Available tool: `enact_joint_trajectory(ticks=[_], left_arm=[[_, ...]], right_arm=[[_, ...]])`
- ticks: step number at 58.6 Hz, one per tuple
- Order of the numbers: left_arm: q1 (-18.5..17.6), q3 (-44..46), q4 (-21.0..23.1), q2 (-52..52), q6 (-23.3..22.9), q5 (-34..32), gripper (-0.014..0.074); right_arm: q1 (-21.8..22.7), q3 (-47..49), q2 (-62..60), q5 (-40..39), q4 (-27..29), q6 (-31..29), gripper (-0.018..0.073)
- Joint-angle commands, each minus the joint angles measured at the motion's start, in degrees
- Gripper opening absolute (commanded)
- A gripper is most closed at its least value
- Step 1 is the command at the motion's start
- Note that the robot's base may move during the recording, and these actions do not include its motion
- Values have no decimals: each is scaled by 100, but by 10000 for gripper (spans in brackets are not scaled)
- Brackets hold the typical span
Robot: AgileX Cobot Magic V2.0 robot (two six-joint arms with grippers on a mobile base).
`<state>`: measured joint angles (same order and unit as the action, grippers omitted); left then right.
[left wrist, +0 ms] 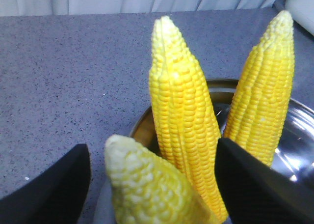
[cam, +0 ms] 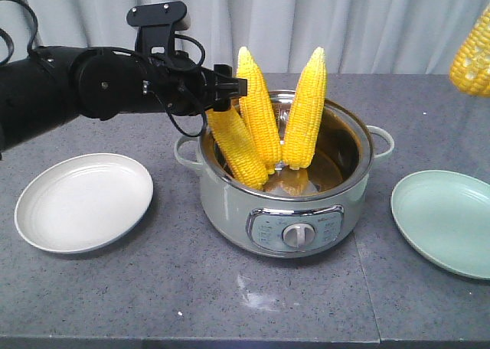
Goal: Distribute corn equally
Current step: 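Lift the corn cobs out of the pot with both grippers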
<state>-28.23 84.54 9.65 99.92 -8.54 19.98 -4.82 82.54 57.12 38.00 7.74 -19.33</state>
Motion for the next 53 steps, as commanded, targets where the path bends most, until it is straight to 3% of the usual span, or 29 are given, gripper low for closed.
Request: enact_joint_trajectory(ticks=[1, 16, 23, 41, 53], left_arm=[[-53, 203, 90, -201, -1, -385, 524], [-58, 203, 90, -134, -1, -346, 482], [-58, 203, 90, -134, -1, -339, 377], [-52, 287, 85, -229, -1, -281, 11], [-52, 1237, -245, -653, 16, 580, -8]], right_arm=[[22, 152, -58, -436, -20, 12, -5], [22, 152, -58, -436, -31, 0, -5], [22, 152, -58, -436, -31, 0, -5], [22, 152, -58, -415, -31, 0, -5], [22, 152, -58, -196, -20, 107, -5]])
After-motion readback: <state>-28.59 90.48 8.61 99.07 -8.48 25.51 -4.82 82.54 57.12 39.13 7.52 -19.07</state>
